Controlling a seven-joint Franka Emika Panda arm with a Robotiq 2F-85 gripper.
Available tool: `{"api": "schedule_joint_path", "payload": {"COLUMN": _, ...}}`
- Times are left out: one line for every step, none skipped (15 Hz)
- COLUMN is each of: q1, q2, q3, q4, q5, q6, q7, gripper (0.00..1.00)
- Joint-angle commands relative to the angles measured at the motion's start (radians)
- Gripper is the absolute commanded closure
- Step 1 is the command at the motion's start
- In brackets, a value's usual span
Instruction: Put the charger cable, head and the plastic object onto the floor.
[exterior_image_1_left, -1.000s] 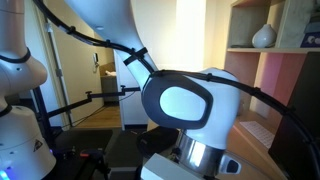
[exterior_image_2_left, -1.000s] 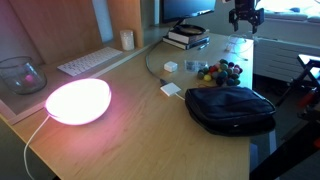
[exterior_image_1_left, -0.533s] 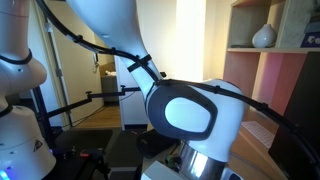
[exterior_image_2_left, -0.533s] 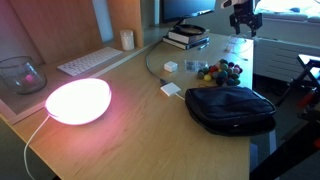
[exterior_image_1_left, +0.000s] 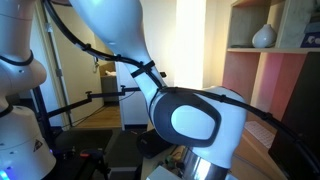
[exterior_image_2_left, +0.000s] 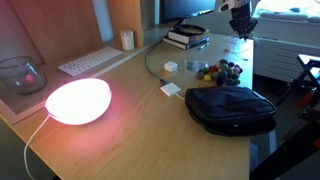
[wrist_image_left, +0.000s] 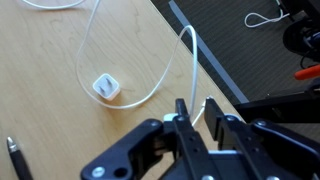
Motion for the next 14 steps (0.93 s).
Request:
{"api": "schedule_joint_path", "payload": {"q1": 0.023, "q2": -0.009, "q3": -0.040, "q4": -0.001, "q5": -0.051, "q6": 0.003, "q7": 0.105, "gripper": 0.99}}
{"api": "schedule_joint_path", "payload": {"q1": 0.024, "q2": -0.006, "q3": -0.051, "q4": 0.000, "q5": -0.068, "q6": 0.002, "q7": 0.140, "gripper": 1.00}}
{"api": "schedule_joint_path", "payload": {"q1": 0.020, "q2": -0.003, "q3": -0.058, "q4": 0.002, "q5": -0.077, "q6": -0.009, "q7": 0.166, "gripper": 1.00}}
{"api": "schedule_joint_path", "payload": {"q1": 0.018, "q2": 0.002, "q3": -0.069, "q4": 0.002, "q5": -0.093, "q6": -0.010, "q7": 0.205, "gripper": 1.00}}
{"api": "schedule_joint_path", "payload": {"q1": 0.016, "q2": 0.008, "q3": -0.079, "q4": 0.003, "q5": -0.107, "q6": -0.022, "q7": 0.231, "gripper": 0.98}}
{"api": "schedule_joint_path", "payload": {"q1": 0.016, "q2": 0.013, "q3": -0.089, "q4": 0.000, "q5": -0.130, "q6": -0.027, "q7": 0.261, "gripper": 0.98}}
{"api": "schedule_joint_path", "payload": {"q1": 0.013, "q2": 0.020, "q3": -0.096, "q4": -0.001, "q5": -0.144, "q6": -0.032, "q7": 0.289, "gripper": 0.98}}
{"api": "schedule_joint_path", "payload": {"q1": 0.010, "q2": 0.028, "q3": -0.100, "q4": -0.001, "q5": -0.155, "q6": -0.047, "q7": 0.306, "gripper": 0.98}}
{"api": "schedule_joint_path", "payload": {"q1": 0.005, "q2": 0.035, "q3": -0.102, "q4": -0.002, "q5": -0.165, "q6": -0.055, "q7": 0.323, "gripper": 0.98}}
{"api": "schedule_joint_path", "payload": {"q1": 0.001, "q2": 0.048, "q3": -0.105, "q4": 0.002, "q5": -0.171, "q6": -0.076, "q7": 0.338, "gripper": 0.98}}
{"api": "schedule_joint_path", "payload": {"q1": -0.002, "q2": 0.058, "q3": -0.105, "q4": 0.006, "q5": -0.175, "q6": -0.105, "q7": 0.344, "gripper": 0.98}}
{"api": "schedule_joint_path", "payload": {"q1": -0.006, "q2": 0.068, "q3": -0.107, "q4": 0.008, "q5": -0.182, "q6": -0.127, "q7": 0.355, "gripper": 0.98}}
{"api": "schedule_joint_path", "payload": {"q1": -0.010, "q2": 0.078, "q3": -0.108, "q4": 0.012, "q5": -0.186, "q6": -0.152, "q7": 0.362, "gripper": 0.98}}
{"api": "schedule_joint_path", "payload": {"q1": -0.012, "q2": 0.089, "q3": -0.108, "q4": 0.018, "q5": -0.193, "q6": -0.186, "q7": 0.368, "gripper": 0.98}}
